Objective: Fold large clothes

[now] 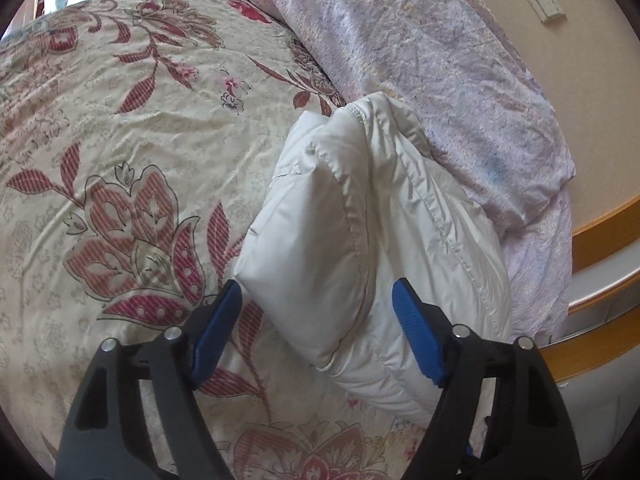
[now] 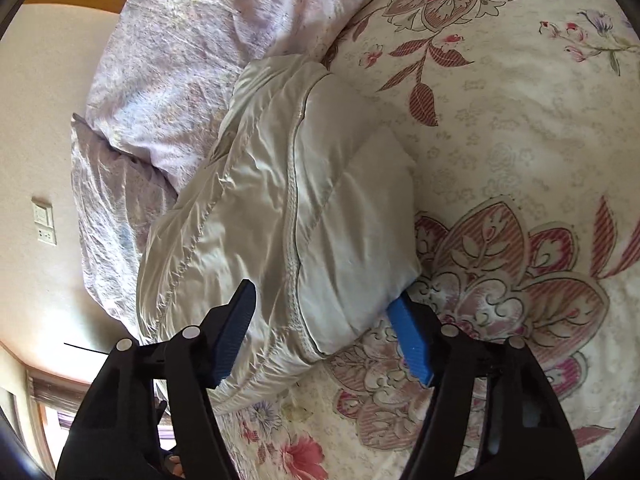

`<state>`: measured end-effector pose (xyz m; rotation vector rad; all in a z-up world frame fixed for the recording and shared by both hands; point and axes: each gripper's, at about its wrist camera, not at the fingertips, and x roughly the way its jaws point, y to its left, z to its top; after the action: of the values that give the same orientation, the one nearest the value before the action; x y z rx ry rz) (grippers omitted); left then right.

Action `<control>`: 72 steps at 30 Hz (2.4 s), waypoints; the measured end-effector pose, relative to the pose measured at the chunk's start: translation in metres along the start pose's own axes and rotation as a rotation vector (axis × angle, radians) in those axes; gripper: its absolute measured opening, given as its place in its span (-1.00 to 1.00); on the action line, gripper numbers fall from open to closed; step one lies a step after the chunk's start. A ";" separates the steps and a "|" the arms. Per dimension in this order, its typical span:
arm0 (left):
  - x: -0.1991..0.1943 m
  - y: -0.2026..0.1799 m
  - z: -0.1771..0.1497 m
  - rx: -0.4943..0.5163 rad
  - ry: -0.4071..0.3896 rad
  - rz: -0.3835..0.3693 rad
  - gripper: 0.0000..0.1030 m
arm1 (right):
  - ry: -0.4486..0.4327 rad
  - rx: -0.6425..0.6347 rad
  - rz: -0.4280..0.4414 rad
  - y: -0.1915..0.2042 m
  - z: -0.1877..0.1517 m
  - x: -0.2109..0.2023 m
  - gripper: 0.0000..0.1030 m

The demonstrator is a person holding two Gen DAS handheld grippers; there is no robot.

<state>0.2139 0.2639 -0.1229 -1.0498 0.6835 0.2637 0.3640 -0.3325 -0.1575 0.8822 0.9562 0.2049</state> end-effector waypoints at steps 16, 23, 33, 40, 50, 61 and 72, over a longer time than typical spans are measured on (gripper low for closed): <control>-0.028 0.000 0.005 -0.061 -0.040 -0.128 -0.56 | -0.075 -0.053 0.139 0.016 -0.014 -0.027 -0.57; -0.090 0.037 -0.008 -0.064 -0.023 -0.152 -0.56 | -0.008 -0.130 0.221 0.013 -0.056 -0.058 -0.58; -0.162 0.102 -0.048 -0.081 -0.024 -0.137 -0.53 | 0.079 -0.196 0.238 -0.018 -0.134 -0.091 -0.58; -0.165 0.109 -0.057 -0.034 -0.046 -0.072 0.18 | -0.156 -0.414 -0.049 0.004 -0.149 -0.130 0.24; -0.165 0.106 -0.063 0.040 -0.085 -0.051 0.56 | -0.190 -0.799 -0.073 0.118 -0.194 -0.090 0.24; -0.158 0.105 -0.069 0.049 -0.079 -0.099 0.68 | -0.211 -1.034 -0.180 0.186 -0.261 -0.007 0.25; -0.146 0.096 -0.065 0.037 -0.088 -0.141 0.69 | -0.186 -1.068 -0.241 0.165 -0.272 0.035 0.31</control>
<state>0.0280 0.2720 -0.1193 -1.0396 0.5308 0.1738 0.2073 -0.0543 -0.1317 -0.1949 0.6267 0.3678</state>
